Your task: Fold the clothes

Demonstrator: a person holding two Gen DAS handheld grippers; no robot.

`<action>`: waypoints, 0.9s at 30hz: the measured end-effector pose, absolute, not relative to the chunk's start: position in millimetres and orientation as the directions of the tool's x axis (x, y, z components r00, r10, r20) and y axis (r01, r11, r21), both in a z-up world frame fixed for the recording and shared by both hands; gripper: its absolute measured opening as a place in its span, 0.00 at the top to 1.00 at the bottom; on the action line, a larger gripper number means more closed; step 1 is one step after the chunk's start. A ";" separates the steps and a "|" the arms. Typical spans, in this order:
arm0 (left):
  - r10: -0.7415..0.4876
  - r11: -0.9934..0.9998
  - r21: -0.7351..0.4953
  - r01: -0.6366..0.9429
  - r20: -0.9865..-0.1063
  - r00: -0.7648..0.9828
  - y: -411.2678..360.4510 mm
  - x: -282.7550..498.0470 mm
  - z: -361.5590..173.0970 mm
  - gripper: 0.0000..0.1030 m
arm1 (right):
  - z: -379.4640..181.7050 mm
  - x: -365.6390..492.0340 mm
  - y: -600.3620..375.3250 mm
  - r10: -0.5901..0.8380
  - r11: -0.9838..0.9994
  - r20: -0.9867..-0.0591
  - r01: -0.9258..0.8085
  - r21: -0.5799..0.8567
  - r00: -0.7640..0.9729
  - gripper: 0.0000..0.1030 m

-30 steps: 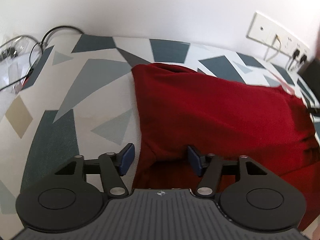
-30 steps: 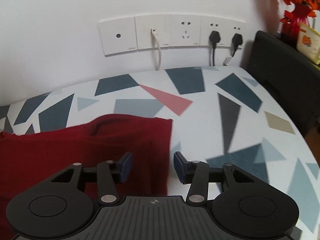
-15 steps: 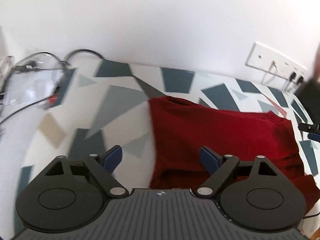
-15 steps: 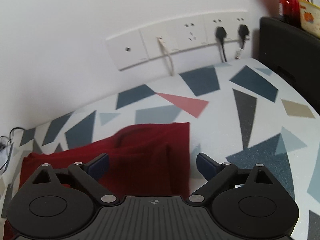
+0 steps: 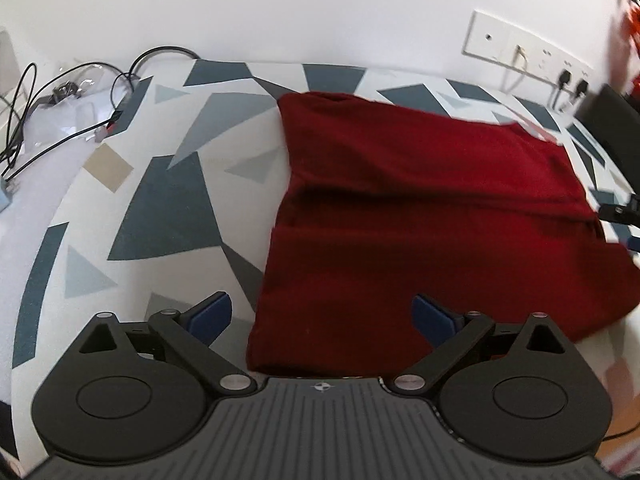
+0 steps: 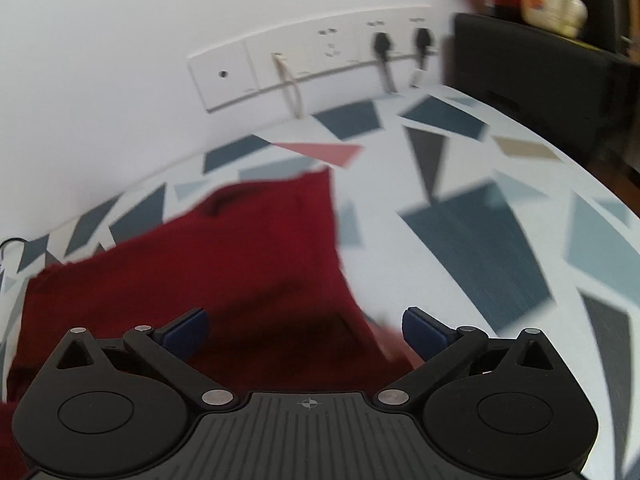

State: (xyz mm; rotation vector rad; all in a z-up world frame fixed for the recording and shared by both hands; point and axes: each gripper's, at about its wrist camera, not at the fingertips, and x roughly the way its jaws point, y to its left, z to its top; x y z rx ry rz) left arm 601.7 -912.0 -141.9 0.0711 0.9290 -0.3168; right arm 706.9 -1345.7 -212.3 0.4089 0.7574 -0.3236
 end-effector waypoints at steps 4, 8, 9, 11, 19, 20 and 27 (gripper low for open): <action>-0.299 0.940 -0.159 0.302 -0.810 0.505 -905.9 600.8 -158.4 0.02 | -215.1 668.3 -1346.7 -0.193 0.841 -0.754 0.501 0.203 0.628 0.01; -0.340 0.933 -0.222 0.283 -0.804 0.488 -904.8 596.1 -173.9 0.00 | -218.3 643.4 -1341.6 -0.258 0.852 -0.754 0.511 0.118 0.604 0.01; -0.333 0.934 -0.211 0.288 -0.808 0.486 -907.1 595.4 -175.6 0.00 | -218.8 636.9 -1340.1 -0.274 0.850 -0.744 0.515 0.109 0.609 0.01; -0.309 0.934 -0.165 0.316 -0.816 0.488 -912.9 593.8 -178.2 0.00 | -221.4 626.2 -1338.1 -0.277 0.847 -0.735 0.519 0.117 0.619 0.01; -0.316 0.929 -0.156 0.337 -0.808 0.497 -908.1 591.1 -180.0 0.00 | -226.1 618.4 -1342.0 -0.251 0.844 -0.689 0.502 0.188 0.680 0.09; -0.325 0.934 -0.193 0.300 -0.806 0.494 -901.2 592.8 -177.4 0.00 | -226.3 619.5 -1344.0 -0.248 0.839 -0.681 0.505 0.205 0.689 0.09; -0.479 0.858 -0.505 0.095 -0.719 0.504 -848.3 590.3 -170.8 0.07 | -236.2 618.9 -1362.2 -0.140 0.747 -0.689 0.533 0.398 0.711 0.41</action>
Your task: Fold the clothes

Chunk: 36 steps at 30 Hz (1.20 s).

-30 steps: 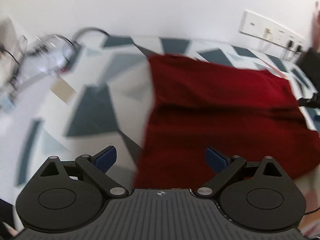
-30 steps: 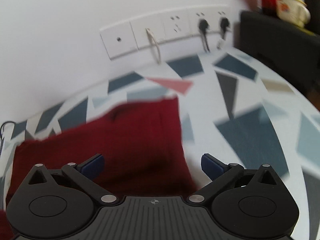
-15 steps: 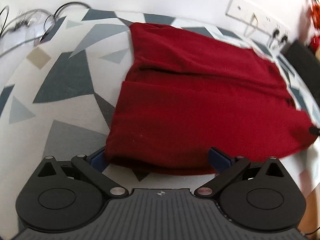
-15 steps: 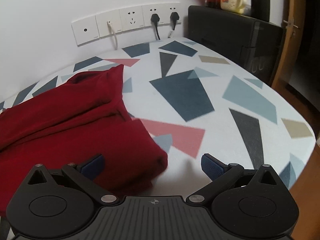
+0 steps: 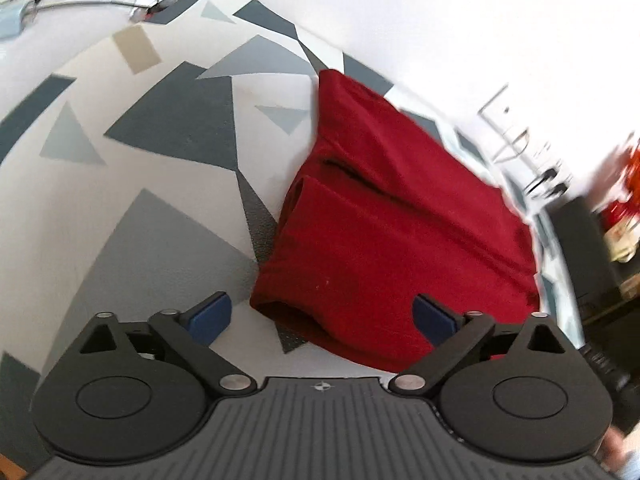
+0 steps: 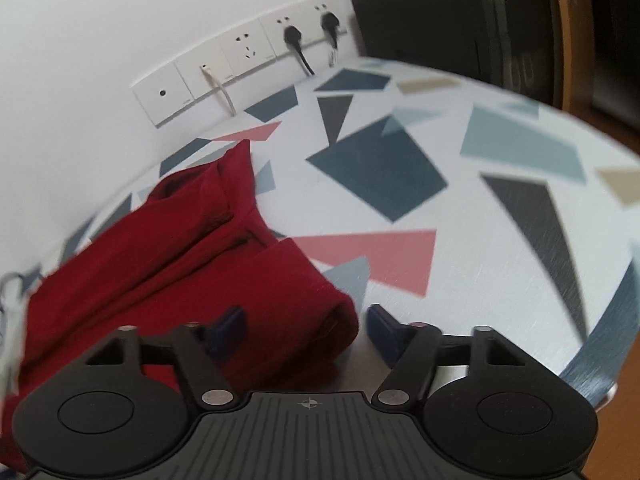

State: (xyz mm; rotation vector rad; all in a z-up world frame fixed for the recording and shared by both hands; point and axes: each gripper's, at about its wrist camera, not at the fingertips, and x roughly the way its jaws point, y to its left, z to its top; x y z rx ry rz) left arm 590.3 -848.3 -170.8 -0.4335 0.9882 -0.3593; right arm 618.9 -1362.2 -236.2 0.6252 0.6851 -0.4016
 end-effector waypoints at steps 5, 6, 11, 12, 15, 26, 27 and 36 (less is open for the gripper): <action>-0.517 0.831 -0.539 0.136 -0.659 0.546 -845.4 581.0 -163.5 0.08 | -233.2 606.8 -1358.4 -0.140 0.743 -0.662 0.520 0.421 0.736 0.41; -0.527 0.821 -0.553 0.140 -0.641 0.558 -845.3 579.5 -161.6 0.08 | -232.3 605.6 -1357.9 -0.132 0.744 -0.657 0.512 0.428 0.742 0.41; -0.478 0.856 -0.501 0.128 -0.672 0.566 -851.7 584.2 -165.8 0.08 | -230.1 606.2 -1354.5 -0.096 0.752 -0.649 0.482 0.450 0.755 0.40; -0.455 0.868 -0.482 0.118 -0.681 0.573 -852.3 585.6 -167.5 0.08 | -230.9 606.8 -1354.7 -0.096 0.750 -0.650 0.484 0.451 0.754 0.40; -0.424 0.884 -0.455 0.103 -0.692 0.583 -851.0 588.8 -170.0 0.08 | -233.2 608.1 -1356.0 -0.111 0.744 -0.652 0.498 0.445 0.750 0.39; -0.409 0.898 -0.422 0.128 -0.689 0.598 -860.3 583.2 -152.3 0.53 | -220.6 625.8 -1350.7 -0.111 0.798 -0.688 0.477 0.368 0.717 0.68; -0.421 0.891 -0.435 0.134 -0.675 0.606 -860.3 581.8 -150.0 0.53 | -217.7 626.5 -1347.2 -0.103 0.809 -0.686 0.462 0.363 0.720 0.70; -0.431 0.883 -0.458 0.109 -0.696 0.574 -867.9 589.9 -164.4 0.40 | -228.2 624.6 -1343.8 -0.058 0.796 -0.691 0.452 0.404 0.720 0.66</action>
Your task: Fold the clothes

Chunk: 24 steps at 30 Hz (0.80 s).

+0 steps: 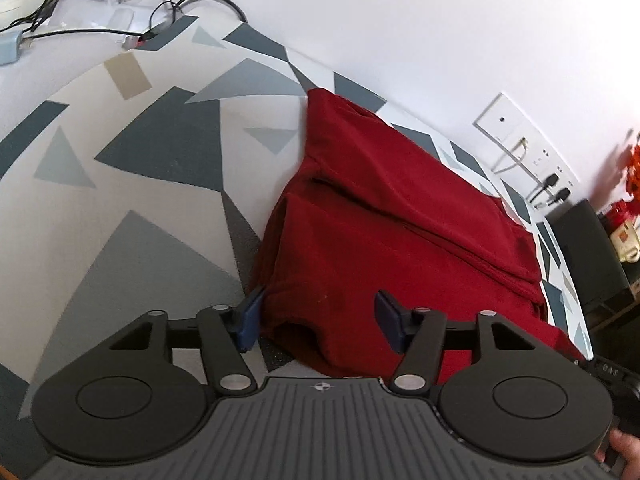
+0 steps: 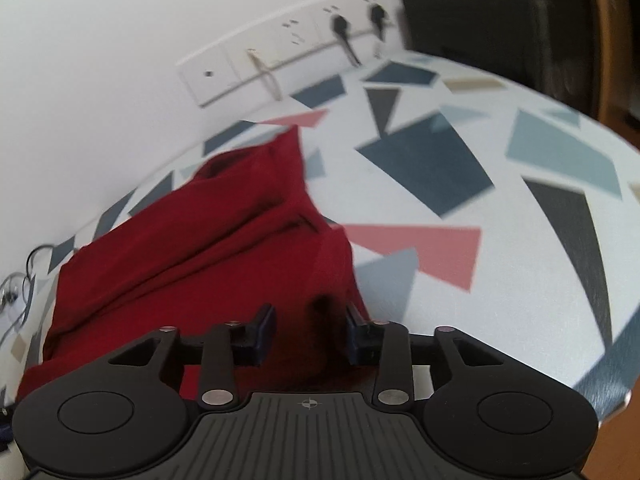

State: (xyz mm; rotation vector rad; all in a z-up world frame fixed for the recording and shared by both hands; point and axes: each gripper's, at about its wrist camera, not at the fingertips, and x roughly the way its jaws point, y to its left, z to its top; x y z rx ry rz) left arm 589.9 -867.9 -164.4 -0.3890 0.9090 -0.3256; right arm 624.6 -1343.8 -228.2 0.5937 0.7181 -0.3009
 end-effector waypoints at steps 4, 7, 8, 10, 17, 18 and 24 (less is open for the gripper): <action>-0.438 0.887 -0.437 0.147 -0.696 0.570 -874.1 589.2 -162.4 0.65 | -230.0 626.5 -1345.1 -0.038 0.797 -0.694 0.440 0.412 0.719 0.69; -0.439 0.888 -0.436 0.148 -0.706 0.556 -871.6 587.8 -160.0 0.88 | -229.4 633.4 -1343.8 -0.020 0.818 -0.726 0.429 0.383 0.687 0.77; -0.437 0.886 -0.442 0.139 -0.699 0.565 -868.0 586.9 -157.7 0.90 | -228.7 636.1 -1343.8 -0.013 0.824 -0.737 0.425 0.375 0.675 0.84; -0.439 0.879 -0.461 0.119 -0.687 0.579 -860.7 586.3 -153.4 0.90 | -222.7 637.8 -1346.6 -0.012 0.824 -0.735 0.423 0.377 0.678 0.94; -0.460 0.859 -0.508 0.062 -0.714 0.527 -861.3 596.5 -168.1 0.76 | -217.4 640.6 -1360.4 0.014 0.789 -0.716 0.431 0.437 0.698 0.92; -0.464 0.857 -0.512 0.064 -0.711 0.528 -863.0 596.4 -170.6 0.75 | -221.0 641.1 -1360.2 0.027 0.787 -0.720 0.430 0.443 0.693 0.90; -0.427 0.879 -0.472 0.070 -0.714 0.555 -873.0 600.5 -170.0 0.91 | -241.4 641.6 -1364.3 0.075 0.743 -0.717 0.440 0.504 0.693 0.91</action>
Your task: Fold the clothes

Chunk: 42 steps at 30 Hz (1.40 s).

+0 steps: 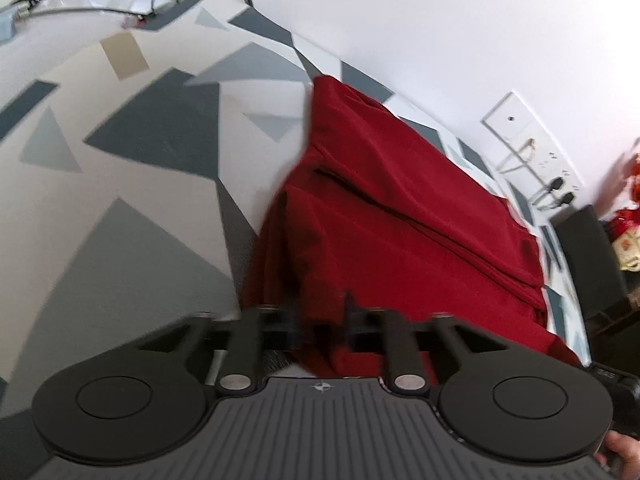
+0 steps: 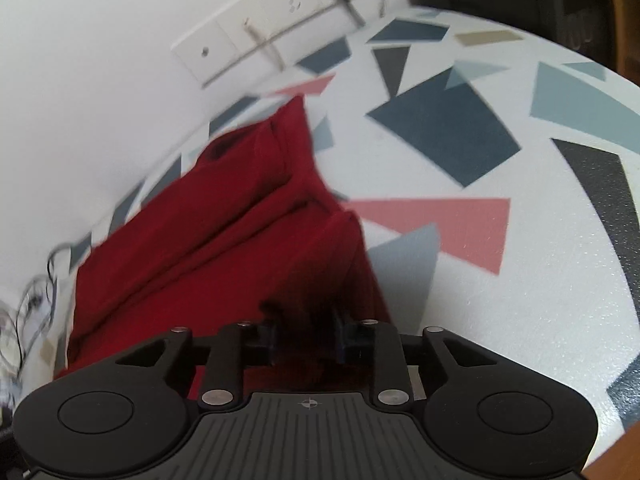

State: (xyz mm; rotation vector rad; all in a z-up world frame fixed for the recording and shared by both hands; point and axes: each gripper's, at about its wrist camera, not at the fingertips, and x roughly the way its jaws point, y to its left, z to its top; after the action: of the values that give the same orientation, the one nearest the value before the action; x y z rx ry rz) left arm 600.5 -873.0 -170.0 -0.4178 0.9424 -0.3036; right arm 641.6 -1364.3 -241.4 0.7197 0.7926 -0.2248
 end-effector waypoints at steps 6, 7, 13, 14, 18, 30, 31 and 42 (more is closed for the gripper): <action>-0.464 0.846 -0.517 0.130 -0.594 0.657 -859.6 577.5 -135.0 0.92 | -202.3 629.8 -1379.4 0.026 0.727 -0.664 0.442 0.526 0.747 0.95; -0.473 0.836 -0.533 0.130 -0.581 0.662 -856.6 574.2 -132.2 0.92 | -194.6 626.9 -1380.6 0.023 0.729 -0.653 0.434 0.529 0.757 0.95; -0.435 0.847 -0.526 0.075 -0.606 0.666 -858.0 587.8 -129.5 0.92 | -175.3 626.7 -1384.8 0.033 0.729 -0.629 0.411 0.546 0.777 0.95; -0.441 0.835 -0.546 0.061 -0.600 0.667 -857.9 592.0 -127.8 0.92 | -174.1 630.3 -1385.2 0.030 0.730 -0.628 0.411 0.545 0.778 0.95; -0.450 0.814 -0.579 0.044 -0.582 0.677 -859.3 608.3 -116.4 0.92 | -163.0 651.6 -1390.6 0.025 0.708 -0.597 0.408 0.577 0.802 0.95; -0.374 0.841 -0.541 -0.011 -0.596 0.711 -880.3 669.7 -96.9 0.92 | -145.3 725.1 -1406.9 0.022 0.732 -0.557 0.366 0.575 0.830 0.95; -0.367 0.846 -0.534 -0.018 -0.605 0.707 -883.8 677.4 -97.4 0.92 | -147.7 732.8 -1408.1 0.023 0.742 -0.565 0.365 0.563 0.825 0.95; -0.236 0.940 -0.337 -0.055 -0.757 0.610 -935.4 776.2 -151.6 0.84 | -214.6 818.5 -1436.4 0.044 0.701 -0.644 0.436 0.565 0.764 0.94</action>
State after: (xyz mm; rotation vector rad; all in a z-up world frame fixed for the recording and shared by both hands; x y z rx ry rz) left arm 776.2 -935.4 -151.6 -0.3454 0.9138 -0.1069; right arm 818.5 -1436.4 -214.6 0.7750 0.6803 -0.2378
